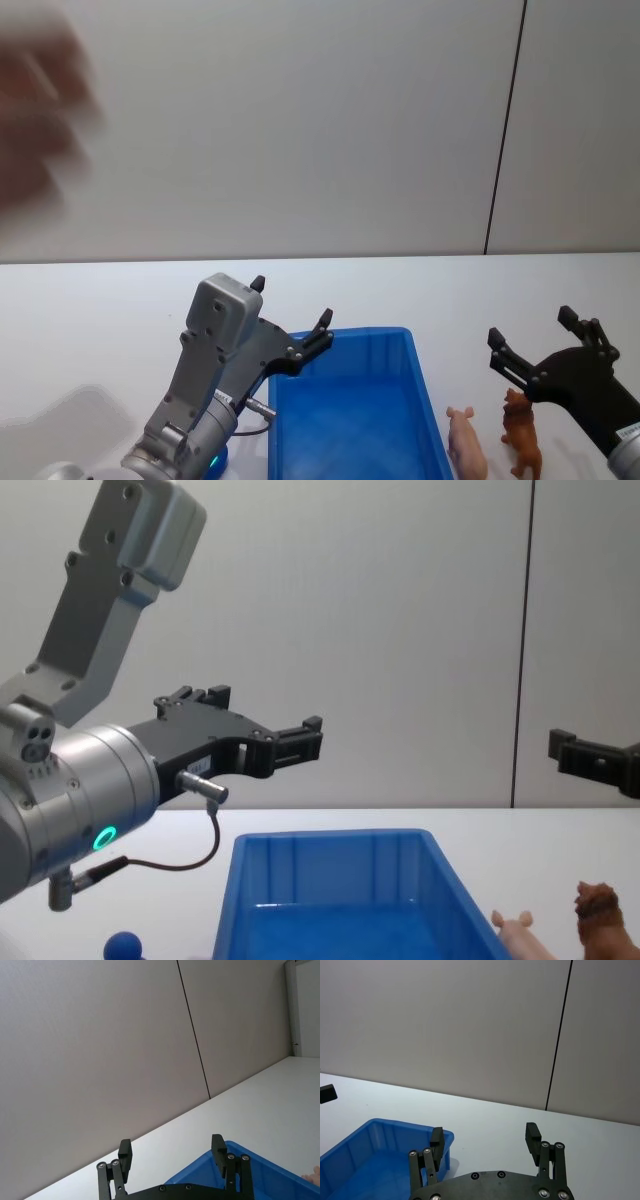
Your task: Pick up the two dolls from the table and place them into the box.
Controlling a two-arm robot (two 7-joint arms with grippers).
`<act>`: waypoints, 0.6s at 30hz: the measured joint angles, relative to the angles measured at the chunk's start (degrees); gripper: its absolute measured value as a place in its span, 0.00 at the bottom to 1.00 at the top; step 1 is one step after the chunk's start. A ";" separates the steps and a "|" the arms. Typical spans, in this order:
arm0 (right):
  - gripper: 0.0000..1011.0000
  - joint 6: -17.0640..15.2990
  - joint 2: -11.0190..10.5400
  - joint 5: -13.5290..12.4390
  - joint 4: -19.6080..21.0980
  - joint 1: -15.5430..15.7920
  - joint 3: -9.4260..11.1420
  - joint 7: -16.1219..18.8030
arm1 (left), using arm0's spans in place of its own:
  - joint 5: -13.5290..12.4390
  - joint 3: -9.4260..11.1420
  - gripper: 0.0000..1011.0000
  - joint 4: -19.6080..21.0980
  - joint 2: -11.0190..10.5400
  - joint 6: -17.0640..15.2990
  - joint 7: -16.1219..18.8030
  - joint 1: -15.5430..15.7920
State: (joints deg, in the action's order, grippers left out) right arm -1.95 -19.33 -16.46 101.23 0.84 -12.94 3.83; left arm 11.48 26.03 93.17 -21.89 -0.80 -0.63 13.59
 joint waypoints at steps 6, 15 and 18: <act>0.99 0.00 0.00 0.00 0.00 0.00 0.00 0.00 | 0.00 0.00 0.99 0.00 0.01 0.00 0.00 0.00; 0.99 0.00 0.00 0.00 0.00 0.00 0.00 0.00 | 0.00 0.00 0.99 0.00 0.00 0.00 0.00 0.00; 0.99 0.00 0.00 0.00 0.00 0.00 0.00 0.00 | 0.00 0.00 0.99 0.00 0.00 0.00 0.00 0.00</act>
State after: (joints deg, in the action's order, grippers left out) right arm -1.95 -19.33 -16.47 101.23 0.84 -12.94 3.83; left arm 11.48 26.02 93.18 -21.90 -0.80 -0.62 13.59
